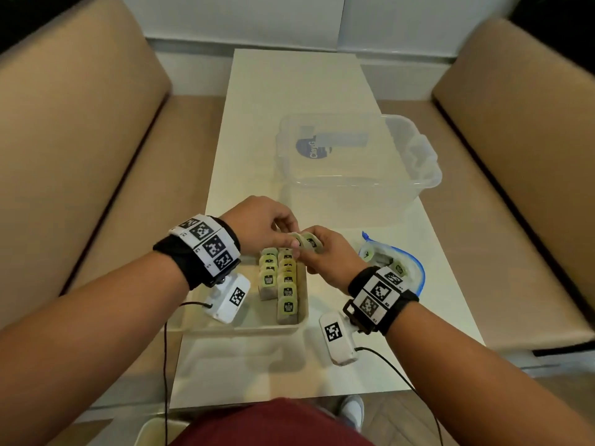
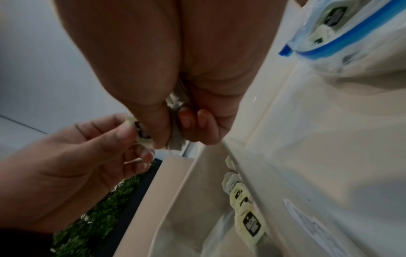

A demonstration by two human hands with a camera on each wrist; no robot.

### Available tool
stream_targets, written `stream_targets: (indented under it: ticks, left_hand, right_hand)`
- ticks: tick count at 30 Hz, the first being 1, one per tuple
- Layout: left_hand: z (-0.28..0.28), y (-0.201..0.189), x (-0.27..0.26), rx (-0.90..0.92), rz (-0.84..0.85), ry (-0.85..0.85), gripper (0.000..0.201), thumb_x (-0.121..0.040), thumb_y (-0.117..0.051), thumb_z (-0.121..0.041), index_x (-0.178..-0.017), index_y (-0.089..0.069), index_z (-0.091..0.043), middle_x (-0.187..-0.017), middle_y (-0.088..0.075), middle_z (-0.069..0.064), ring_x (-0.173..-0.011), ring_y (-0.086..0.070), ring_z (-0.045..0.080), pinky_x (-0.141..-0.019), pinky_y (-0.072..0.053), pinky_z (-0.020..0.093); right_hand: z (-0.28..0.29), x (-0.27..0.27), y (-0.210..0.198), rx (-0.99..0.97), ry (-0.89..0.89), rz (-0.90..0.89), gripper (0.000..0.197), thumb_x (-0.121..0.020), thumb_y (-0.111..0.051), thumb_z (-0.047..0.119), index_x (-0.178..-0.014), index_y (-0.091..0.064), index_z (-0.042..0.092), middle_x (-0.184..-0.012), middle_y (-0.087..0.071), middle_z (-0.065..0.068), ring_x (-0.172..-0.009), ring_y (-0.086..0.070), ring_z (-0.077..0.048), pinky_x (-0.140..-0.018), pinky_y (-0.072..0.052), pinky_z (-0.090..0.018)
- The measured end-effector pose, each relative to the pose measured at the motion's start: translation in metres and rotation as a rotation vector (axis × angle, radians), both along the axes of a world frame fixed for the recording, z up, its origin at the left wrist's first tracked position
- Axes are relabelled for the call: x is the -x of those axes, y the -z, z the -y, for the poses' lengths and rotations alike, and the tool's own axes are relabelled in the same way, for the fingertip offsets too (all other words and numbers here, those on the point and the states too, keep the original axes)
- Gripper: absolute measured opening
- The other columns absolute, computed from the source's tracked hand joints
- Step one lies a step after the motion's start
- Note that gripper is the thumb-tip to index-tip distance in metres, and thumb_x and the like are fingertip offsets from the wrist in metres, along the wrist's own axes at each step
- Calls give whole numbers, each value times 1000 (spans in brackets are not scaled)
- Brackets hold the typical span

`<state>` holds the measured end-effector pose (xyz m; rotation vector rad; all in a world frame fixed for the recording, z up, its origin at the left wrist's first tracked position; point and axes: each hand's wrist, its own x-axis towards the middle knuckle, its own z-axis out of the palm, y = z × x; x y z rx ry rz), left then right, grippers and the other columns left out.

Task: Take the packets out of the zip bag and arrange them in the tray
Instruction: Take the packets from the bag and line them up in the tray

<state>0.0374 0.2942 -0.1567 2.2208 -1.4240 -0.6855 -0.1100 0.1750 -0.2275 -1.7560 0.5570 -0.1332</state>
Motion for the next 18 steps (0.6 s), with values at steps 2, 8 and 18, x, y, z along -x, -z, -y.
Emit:
stream_targets:
  ticks: [2, 8, 18]
  left_hand:
    - [-2, -1, 2, 30, 58, -31, 10, -79, -77, -36, -86, -71, -31, -72, -62, -16, -70, -56, 0, -64, -39, 17]
    - [-11, -5, 2, 28, 140, -56, 14, -81, -75, -37, -92, -74, -28, -69, -58, -19, -70, -55, 1, -66, -40, 20]
    - [-15, -2, -6, -209, 226, -81, 6, -85, -72, -30, -87, -73, -26, -75, -65, -12, -74, -60, 9, -65, -43, 24]
  right_hand:
    - [0, -3, -2, 11, -11, 7, 20, -82, -78, 22, -94, -62, 23, -81, -65, 3, -67, -59, -11, -65, -50, -33]
    - [3, -8, -5, 41, -5, 28, 8, -83, -77, 21, -84, -69, 21, -83, -70, 0, -64, -59, -7, -63, -45, -25]
    - [8, -4, -1, -31, 35, -3, 9, -85, -67, 15, -90, -60, 20, -80, -62, 2, -65, -54, -8, -67, -45, -32]
